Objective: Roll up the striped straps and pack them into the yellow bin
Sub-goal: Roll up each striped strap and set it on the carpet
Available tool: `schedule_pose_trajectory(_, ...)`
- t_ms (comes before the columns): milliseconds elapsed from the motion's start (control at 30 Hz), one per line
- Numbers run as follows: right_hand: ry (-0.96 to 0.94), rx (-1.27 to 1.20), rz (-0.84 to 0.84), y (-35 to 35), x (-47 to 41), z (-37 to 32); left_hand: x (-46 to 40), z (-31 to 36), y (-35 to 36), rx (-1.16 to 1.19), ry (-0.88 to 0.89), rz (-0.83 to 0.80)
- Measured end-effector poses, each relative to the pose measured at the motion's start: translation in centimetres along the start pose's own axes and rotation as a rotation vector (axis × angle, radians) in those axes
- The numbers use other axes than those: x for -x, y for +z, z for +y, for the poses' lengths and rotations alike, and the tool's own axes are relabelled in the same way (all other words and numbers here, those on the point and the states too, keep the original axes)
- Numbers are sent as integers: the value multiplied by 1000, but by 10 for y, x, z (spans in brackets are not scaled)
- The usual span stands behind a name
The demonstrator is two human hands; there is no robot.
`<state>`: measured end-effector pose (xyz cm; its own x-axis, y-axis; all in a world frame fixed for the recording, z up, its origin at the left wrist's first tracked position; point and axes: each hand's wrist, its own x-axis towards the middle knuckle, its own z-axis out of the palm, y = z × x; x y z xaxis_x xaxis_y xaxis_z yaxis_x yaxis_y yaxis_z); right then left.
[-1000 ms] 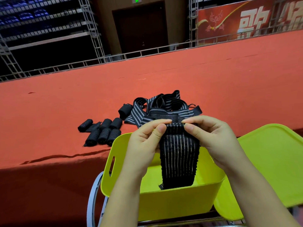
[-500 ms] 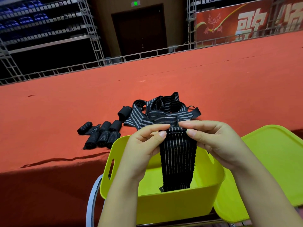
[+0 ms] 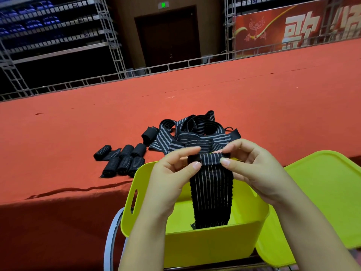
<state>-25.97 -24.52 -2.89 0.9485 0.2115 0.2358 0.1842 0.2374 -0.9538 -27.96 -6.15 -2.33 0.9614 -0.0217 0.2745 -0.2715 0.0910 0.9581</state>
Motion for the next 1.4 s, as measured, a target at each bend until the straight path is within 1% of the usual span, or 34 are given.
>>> schedule_pose_trajectory(100, 20, 24, -37, 2, 1, -3, 0, 0, -1, 6, 20, 3)
schedule_pose_trajectory(233, -13, 235, -89, 3, 2, -6, 1, 3, -2, -20, 31, 9)
schedule_pose_trajectory(400, -122, 220, -53, 5, 1, -2, 1, 4, -2, -30, -23, -3)
schedule_pose_trajectory(567, -187, 193, -41, 4, 0, -5, 1, 4, -1, -87, -120, -88)
schedule_pose_trajectory(733, -219, 251, -24, 3, 0, -4, 0, 4, 2, -58, -125, -60)
schedule_pose_trajectory(833, -213, 254, 0, 3, 0, -2, -1, 3, 2, -58, -112, -57)
schedule_pose_trajectory(933, -197, 197, -7, 4, 1, -2, 0, 2, 3, -68, -97, -57)
schedule_pose_trajectory(1067, -84, 98, -35, 2, 4, -2, 0, 0, 1, -32, -58, -37)
schedule_pose_trajectory(1233, -24, 82, 18, 2, 3, -1, -2, -3, -1, -22, -17, -35)
schedule_pose_trajectory(1400, -30, 104, 10, 1, 3, 1, -2, -3, -1, -13, -11, -56)
